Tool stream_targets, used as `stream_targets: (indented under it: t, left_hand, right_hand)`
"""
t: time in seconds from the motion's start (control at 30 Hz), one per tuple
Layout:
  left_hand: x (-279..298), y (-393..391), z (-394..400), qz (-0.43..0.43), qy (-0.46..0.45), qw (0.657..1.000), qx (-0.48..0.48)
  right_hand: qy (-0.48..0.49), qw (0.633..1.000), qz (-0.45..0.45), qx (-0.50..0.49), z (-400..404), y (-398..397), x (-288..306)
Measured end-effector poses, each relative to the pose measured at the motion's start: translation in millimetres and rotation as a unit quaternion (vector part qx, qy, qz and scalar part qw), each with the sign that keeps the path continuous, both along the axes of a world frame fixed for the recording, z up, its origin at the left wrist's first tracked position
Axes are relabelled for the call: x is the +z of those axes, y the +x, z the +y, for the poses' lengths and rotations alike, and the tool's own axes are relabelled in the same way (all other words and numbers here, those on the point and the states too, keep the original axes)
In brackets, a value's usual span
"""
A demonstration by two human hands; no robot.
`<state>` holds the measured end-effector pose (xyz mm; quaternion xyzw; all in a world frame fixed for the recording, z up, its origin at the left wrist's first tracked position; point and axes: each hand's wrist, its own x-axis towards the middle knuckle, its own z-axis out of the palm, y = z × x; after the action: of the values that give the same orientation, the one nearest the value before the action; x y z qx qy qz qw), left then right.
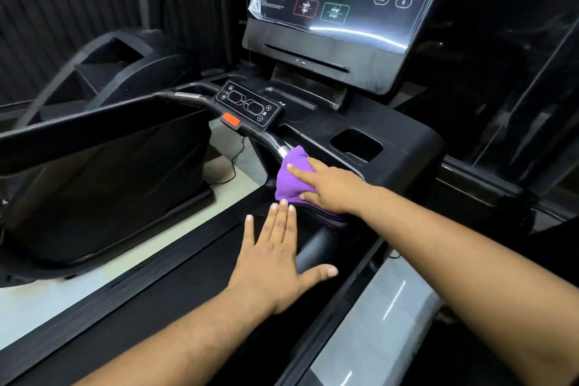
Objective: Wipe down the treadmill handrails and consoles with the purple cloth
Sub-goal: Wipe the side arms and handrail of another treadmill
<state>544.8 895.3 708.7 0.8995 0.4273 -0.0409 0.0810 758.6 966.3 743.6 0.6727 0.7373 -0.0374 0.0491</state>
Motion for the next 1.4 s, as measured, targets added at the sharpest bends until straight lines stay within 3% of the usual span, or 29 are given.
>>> stream_targets:
  t: [0.1,0.2,0.27,0.3,0.4,0.47,0.57,0.73,0.83,1.03,1.2,1.3,1.4]
  left_hand:
    - [-2,-14,-7,0.008,0.001,0.999,-0.031]
    - [-4,-27,-12,0.011,0.001,0.999,-0.048]
    - [-5,-34,-14,0.007,0.000,0.998,-0.059]
    - [-6,-36,-14,0.000,-0.001,0.998,-0.061]
    - [-7,-36,-13,-0.027,-0.033,0.997,-0.065]
    - [-7,-34,-11,-0.049,-0.046,0.996,-0.062]
    - [-4,-34,-10,-0.061,-0.061,0.994,-0.067]
    - [-2,-32,-9,-0.065,-0.073,0.993,-0.069]
    - [-3,-31,-9,-0.059,-0.069,0.993,-0.069]
    - [-3,-29,-8,-0.057,-0.070,0.994,-0.067]
    - [-6,-34,-8,-0.085,-0.081,0.991,-0.058]
    - [-7,-46,-11,-0.102,-0.074,0.990,-0.058]
    - [-4,-72,-20,-0.078,-0.068,0.992,-0.074]
  right_hand:
    - [-0.004,0.997,-0.070,0.037,-38,2,11]
    - [-0.022,0.993,-0.112,-0.032,-65,14,23]
    - [-0.044,0.987,-0.071,-0.135,-82,24,14]
    - [-0.031,0.983,-0.005,-0.183,-90,23,2]
    - [0.108,0.938,0.203,-0.259,-113,-16,-50]
    - [0.153,0.935,0.212,-0.242,-124,-46,-70]
    - [0.153,0.954,0.152,-0.207,-126,-42,-68]
    - [0.184,0.907,0.193,-0.327,-84,-9,-59]
    - [0.187,0.898,0.179,-0.355,-68,3,-55]
    - [0.217,0.918,0.198,-0.267,-71,12,-61]
    - [0.259,0.898,0.232,-0.271,-113,-44,-80]
    - [0.242,0.916,0.254,-0.195,-152,-83,-95]
    - [0.212,0.938,0.194,-0.195,-152,-65,-89]
